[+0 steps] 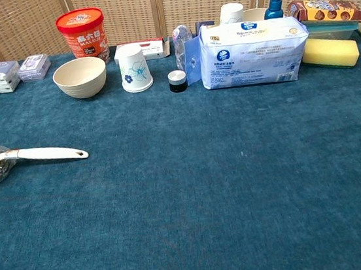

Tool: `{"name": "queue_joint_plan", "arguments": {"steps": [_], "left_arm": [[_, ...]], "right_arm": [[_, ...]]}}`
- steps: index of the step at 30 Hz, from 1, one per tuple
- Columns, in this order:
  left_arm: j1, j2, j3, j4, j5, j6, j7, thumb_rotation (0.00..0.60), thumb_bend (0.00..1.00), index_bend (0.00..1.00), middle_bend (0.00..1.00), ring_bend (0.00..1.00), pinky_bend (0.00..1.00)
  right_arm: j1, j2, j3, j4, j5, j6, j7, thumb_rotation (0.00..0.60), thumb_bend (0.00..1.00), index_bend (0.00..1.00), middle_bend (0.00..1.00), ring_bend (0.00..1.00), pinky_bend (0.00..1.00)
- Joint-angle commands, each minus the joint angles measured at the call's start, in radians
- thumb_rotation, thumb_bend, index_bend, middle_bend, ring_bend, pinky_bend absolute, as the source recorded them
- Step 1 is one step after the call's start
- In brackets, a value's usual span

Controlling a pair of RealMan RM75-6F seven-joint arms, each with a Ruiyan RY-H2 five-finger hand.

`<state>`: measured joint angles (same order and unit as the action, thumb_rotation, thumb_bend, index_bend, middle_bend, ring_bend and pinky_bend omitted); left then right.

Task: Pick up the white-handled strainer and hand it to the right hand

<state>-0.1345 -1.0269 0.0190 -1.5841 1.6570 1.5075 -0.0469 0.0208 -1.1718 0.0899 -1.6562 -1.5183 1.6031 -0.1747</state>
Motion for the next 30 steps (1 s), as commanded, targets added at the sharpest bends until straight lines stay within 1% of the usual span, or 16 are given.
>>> {"name": "queue_joint_plan", "arguments": {"steps": [1,8,11,15,19,21,22,25,30], "left_arm": [[-0.001,0.002,0.003,-0.005,-0.006,-0.011,0.008,0.6,0.0,0.0,0.0,0.0,0.0],[-0.007,0.008,0.007,-0.015,-0.016,-0.036,0.009,0.6,0.0,0.0,0.0,0.0,0.0],[-0.012,0.014,0.016,-0.03,-0.032,-0.072,0.024,0.6,0.0,0.0,0.0,0.0,0.0],[-0.028,0.023,0.023,-0.073,-0.077,-0.147,0.091,0.6,0.0,0.0,0.0,0.0,0.0],[-0.059,0.011,0.009,-0.095,-0.133,-0.222,0.135,0.6,0.0,0.0,0.0,0.0,0.0],[-0.077,-0.002,-0.001,-0.095,-0.164,-0.257,0.181,0.6,0.0,0.0,0.0,0.0,0.0],[-0.086,-0.014,-0.007,-0.094,-0.183,-0.273,0.218,0.6,0.0,0.0,0.0,0.0,0.0],[-0.112,-0.049,-0.026,-0.096,-0.239,-0.32,0.279,0.6,0.0,0.0,0.0,0.0,0.0],[-0.173,-0.111,-0.056,-0.081,-0.326,-0.414,0.361,0.6,0.0,0.0,0.0,0.0,0.0]], "right_arm": [[0.0,0.0,0.001,0.0,0.003,-0.002,0.002,0.6,0.0,0.0,0.0,0.0,0.0],[-0.003,0.007,0.002,-0.006,0.005,0.0,0.014,0.6,0.0,0.0,0.0,0.0,0.0],[-0.003,0.011,0.006,-0.008,0.009,0.0,0.021,0.6,0.0,0.0,0.0,0.0,0.0],[-0.005,0.017,0.009,-0.01,0.014,0.0,0.034,0.6,0.0,0.0,0.0,0.0,0.0],[-0.006,0.021,0.011,-0.011,0.018,0.0,0.046,0.6,0.0,0.0,0.0,0.0,0.0],[-0.007,0.023,0.013,-0.013,0.023,-0.002,0.051,0.6,0.0,0.0,0.0,0.0,0.0],[-0.007,0.023,0.015,-0.013,0.033,-0.005,0.052,0.6,0.0,0.0,0.0,0.0,0.0],[-0.006,0.025,0.02,-0.013,0.051,-0.015,0.058,0.6,0.0,0.0,0.0,0.0,0.0],[-0.006,0.026,0.021,-0.015,0.051,-0.016,0.057,0.6,0.0,0.0,0.0,0.0,0.0]]}}
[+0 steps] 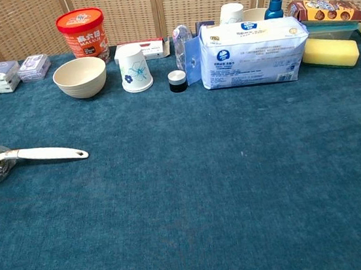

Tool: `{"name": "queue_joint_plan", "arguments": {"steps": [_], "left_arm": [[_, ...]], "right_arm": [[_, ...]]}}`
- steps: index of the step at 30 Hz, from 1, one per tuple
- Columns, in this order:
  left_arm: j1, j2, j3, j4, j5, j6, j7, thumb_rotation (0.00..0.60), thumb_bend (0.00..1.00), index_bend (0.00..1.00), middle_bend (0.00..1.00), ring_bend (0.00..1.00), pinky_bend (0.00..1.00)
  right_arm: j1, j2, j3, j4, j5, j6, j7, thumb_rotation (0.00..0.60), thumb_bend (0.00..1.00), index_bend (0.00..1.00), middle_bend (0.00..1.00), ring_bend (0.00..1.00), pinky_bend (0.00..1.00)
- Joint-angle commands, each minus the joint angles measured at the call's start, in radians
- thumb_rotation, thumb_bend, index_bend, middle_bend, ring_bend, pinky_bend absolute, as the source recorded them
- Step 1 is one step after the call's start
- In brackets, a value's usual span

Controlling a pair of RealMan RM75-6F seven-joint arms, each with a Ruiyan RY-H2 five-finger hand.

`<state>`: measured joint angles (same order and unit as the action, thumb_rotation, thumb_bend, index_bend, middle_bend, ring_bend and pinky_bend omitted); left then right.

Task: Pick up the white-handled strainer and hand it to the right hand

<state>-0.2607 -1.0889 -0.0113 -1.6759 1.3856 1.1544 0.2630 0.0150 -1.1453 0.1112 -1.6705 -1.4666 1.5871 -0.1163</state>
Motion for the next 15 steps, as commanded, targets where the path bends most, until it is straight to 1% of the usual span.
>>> {"name": "queue_joint_plan", "arguments": {"steps": [1,4,8,11,15], "left_arm": [[-0.057,-0.061,-0.03,0.017,-0.061,-0.07,0.062,0.6,0.0,0.0,0.0,0.0,0.0],[-0.085,-0.096,-0.035,0.036,-0.095,-0.111,0.104,0.6,0.0,0.0,0.0,0.0,0.0],[-0.116,-0.13,-0.046,0.047,-0.167,-0.15,0.169,0.6,0.0,0.0,0.0,0.0,0.0],[-0.139,-0.149,-0.056,0.06,-0.207,-0.172,0.201,0.6,0.0,0.0,0.0,0.0,0.0],[-0.17,-0.168,-0.054,0.079,-0.251,-0.202,0.257,0.6,0.0,0.0,0.0,0.0,0.0]], "right_arm": [[0.0,-0.001,0.0,0.0,0.0,0.0,-0.003,0.6,0.0,0.0,0.0,0.0,0.0],[0.0,-0.004,0.001,0.002,0.002,0.001,-0.012,0.6,0.0,0.0,0.0,0.0,0.0],[0.0,-0.006,0.005,0.004,0.009,0.0,-0.01,0.6,0.0,0.0,0.0,0.0,0.0],[0.0,-0.005,0.007,0.005,0.015,-0.002,-0.008,0.6,0.0,0.0,0.0,0.0,0.0],[0.0,-0.005,0.008,0.006,0.017,-0.003,-0.006,0.6,0.0,0.0,0.0,0.0,0.0]]}}
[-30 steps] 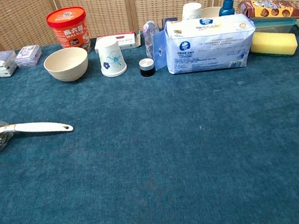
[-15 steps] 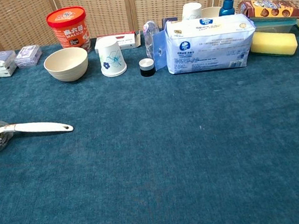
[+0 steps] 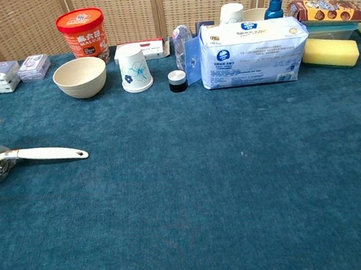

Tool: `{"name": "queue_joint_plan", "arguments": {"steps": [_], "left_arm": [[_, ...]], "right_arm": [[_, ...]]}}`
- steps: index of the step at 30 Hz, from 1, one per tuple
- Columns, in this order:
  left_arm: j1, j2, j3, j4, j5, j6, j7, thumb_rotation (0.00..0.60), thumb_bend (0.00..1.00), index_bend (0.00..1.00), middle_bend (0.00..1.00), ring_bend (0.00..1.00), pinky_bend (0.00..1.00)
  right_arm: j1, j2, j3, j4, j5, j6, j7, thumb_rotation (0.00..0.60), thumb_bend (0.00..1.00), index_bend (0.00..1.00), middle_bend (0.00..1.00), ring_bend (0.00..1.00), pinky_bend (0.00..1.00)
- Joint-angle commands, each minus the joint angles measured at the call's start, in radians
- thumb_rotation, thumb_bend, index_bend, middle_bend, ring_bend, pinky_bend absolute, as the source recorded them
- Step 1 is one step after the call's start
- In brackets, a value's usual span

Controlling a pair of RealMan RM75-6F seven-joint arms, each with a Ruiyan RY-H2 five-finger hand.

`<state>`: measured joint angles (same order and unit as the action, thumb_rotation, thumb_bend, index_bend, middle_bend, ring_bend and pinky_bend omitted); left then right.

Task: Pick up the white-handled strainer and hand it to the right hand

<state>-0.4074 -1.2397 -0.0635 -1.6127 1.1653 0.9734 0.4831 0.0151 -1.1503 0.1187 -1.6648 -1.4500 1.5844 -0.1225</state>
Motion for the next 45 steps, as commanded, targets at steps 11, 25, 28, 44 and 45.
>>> {"name": "queue_joint_plan", "arguments": {"steps": [11,25,28,44,45], "left_arm": [[-0.085,-0.054,-0.007,0.054,-0.167,-0.079,0.102,0.6,0.0,0.0,0.0,0.0,0.01],[-0.127,-0.096,0.013,0.074,-0.282,-0.033,0.2,0.6,0.0,0.36,0.37,0.37,0.55],[-0.128,-0.103,0.013,0.073,-0.29,-0.01,0.214,0.6,0.0,0.41,0.42,0.42,0.57],[-0.116,0.008,0.01,-0.057,-0.103,0.023,0.027,0.6,0.0,0.4,0.43,0.41,0.57],[-0.119,0.024,0.009,-0.078,-0.079,0.021,0.009,0.6,0.0,0.4,0.43,0.41,0.57]], "right_arm": [[-0.001,0.006,0.003,-0.001,0.007,-0.004,0.015,0.6,0.0,0.0,0.0,0.0,0.0],[-0.001,0.017,0.004,-0.008,0.011,-0.012,0.045,0.6,0.0,0.0,0.0,0.0,0.0],[-0.002,0.018,0.003,-0.008,0.011,-0.013,0.046,0.6,0.0,0.0,0.0,0.0,0.0],[0.004,0.003,-0.021,-0.014,-0.022,-0.023,0.0,0.6,0.0,0.0,0.0,0.0,0.0],[0.005,0.001,-0.026,-0.017,-0.031,-0.023,-0.007,0.6,0.0,0.0,0.0,0.0,0.0]]}}
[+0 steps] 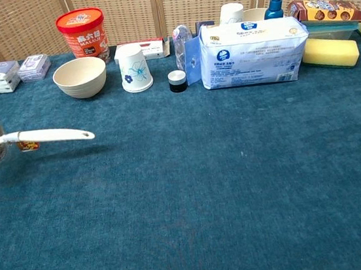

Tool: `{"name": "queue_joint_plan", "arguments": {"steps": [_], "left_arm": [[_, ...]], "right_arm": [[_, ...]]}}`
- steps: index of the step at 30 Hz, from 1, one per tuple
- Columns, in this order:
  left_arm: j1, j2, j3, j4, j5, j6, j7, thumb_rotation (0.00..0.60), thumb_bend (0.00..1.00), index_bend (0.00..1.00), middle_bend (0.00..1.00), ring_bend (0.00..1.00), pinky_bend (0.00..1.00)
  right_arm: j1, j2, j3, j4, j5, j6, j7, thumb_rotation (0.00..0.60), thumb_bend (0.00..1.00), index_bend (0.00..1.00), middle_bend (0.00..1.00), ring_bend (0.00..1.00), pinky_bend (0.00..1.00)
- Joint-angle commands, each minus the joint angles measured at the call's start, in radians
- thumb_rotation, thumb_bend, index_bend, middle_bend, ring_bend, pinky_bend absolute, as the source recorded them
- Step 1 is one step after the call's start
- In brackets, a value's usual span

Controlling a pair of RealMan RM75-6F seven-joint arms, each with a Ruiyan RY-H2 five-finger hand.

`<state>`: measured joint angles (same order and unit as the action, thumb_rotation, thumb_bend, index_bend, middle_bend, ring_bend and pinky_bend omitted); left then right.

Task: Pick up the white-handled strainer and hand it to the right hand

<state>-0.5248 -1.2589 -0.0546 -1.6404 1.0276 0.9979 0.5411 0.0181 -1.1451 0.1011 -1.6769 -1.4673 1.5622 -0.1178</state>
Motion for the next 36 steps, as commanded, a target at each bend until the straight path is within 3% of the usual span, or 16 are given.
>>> {"name": "queue_joint_plan", "arguments": {"steps": [1,5,9,18,28,36], "left_arm": [[-0.004,0.053,-0.001,-0.064,0.072,-0.006,-0.058,0.6,0.0,0.4,0.43,0.41,0.57],[-0.027,0.085,-0.017,-0.127,0.119,-0.015,-0.079,0.6,0.0,0.39,0.42,0.41,0.57],[-0.068,0.091,-0.042,-0.182,0.097,-0.048,-0.065,0.6,0.0,0.39,0.41,0.41,0.57],[-0.244,0.0,-0.124,-0.238,-0.103,-0.113,0.088,0.6,0.0,0.38,0.41,0.4,0.57],[-0.456,-0.146,-0.179,-0.284,-0.427,-0.026,0.302,0.6,0.0,0.38,0.4,0.4,0.57],[-0.569,-0.298,-0.211,-0.244,-0.549,0.046,0.35,0.6,0.0,0.38,0.4,0.4,0.57]], "right_arm": [[0.003,-0.006,-0.013,-0.008,-0.022,-0.002,-0.017,0.6,0.0,0.0,0.0,0.0,0.0],[0.015,-0.015,-0.039,-0.036,-0.074,-0.018,-0.047,0.6,0.0,0.0,0.0,0.0,0.0],[0.037,-0.019,-0.055,-0.083,-0.109,-0.052,-0.111,0.6,0.0,0.0,0.0,0.0,0.0],[0.099,-0.01,-0.068,-0.33,-0.168,-0.149,-0.341,0.6,0.0,0.0,0.0,0.0,0.0],[0.2,-0.087,0.015,-0.472,-0.004,-0.271,-0.532,0.6,0.0,0.0,0.0,0.0,0.0],[0.265,-0.118,0.071,-0.464,0.106,-0.313,-0.582,0.6,0.0,0.0,0.0,0.0,0.0]]}}
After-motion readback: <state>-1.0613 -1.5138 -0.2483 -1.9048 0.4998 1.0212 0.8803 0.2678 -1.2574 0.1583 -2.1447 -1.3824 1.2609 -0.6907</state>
